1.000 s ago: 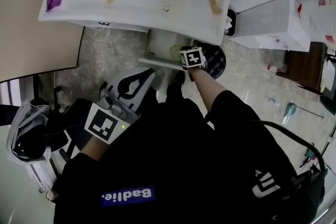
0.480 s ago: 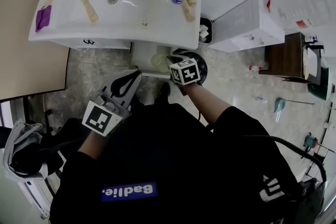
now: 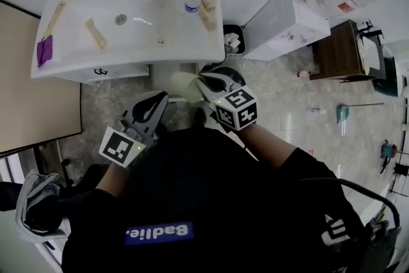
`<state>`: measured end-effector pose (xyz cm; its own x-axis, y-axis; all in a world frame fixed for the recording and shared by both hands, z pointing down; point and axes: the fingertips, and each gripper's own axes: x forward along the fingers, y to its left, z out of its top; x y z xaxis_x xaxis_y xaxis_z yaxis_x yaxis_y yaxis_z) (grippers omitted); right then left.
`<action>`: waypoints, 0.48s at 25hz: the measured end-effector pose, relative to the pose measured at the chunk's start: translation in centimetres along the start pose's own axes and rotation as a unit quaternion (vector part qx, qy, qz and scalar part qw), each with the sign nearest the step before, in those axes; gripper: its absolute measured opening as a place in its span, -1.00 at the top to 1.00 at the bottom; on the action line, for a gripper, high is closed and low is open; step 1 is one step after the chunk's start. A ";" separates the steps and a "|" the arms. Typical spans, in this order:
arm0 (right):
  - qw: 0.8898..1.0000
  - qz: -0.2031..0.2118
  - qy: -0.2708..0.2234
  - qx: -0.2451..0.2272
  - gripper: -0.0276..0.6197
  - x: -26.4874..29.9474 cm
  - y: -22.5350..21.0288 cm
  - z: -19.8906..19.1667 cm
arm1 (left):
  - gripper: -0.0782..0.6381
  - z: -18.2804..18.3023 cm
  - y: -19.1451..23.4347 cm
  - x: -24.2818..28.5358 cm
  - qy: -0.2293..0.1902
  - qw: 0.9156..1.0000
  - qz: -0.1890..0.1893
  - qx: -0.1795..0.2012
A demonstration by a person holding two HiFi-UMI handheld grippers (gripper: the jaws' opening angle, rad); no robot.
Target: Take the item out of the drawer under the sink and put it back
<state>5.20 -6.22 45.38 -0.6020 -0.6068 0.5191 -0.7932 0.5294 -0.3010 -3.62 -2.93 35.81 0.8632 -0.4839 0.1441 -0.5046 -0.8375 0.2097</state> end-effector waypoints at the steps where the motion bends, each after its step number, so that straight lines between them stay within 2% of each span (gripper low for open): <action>1: 1.000 -0.001 -0.011 -0.004 0.85 -0.8 0.3 0.7 | 0.77 0.1 -0.2 0.2 -0.001 1.000 -0.004 0.000; 6: 0.999 -0.008 -0.046 -0.024 0.85 -3.0 1.3 2.4 | 0.77 0.1 -0.9 0.6 0.002 1.000 -0.014 0.003; 12: 0.998 -0.012 -0.058 -0.027 0.85 -3.8 1.8 3.0 | 0.77 0.2 -1.0 0.5 -0.001 1.000 -0.009 0.000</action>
<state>5.85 -4.70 40.49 -0.5922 -0.6827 0.4281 -0.8031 0.5437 -0.2437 -2.69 -2.33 35.50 0.8719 -0.4697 0.1384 -0.4894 -0.8456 0.2131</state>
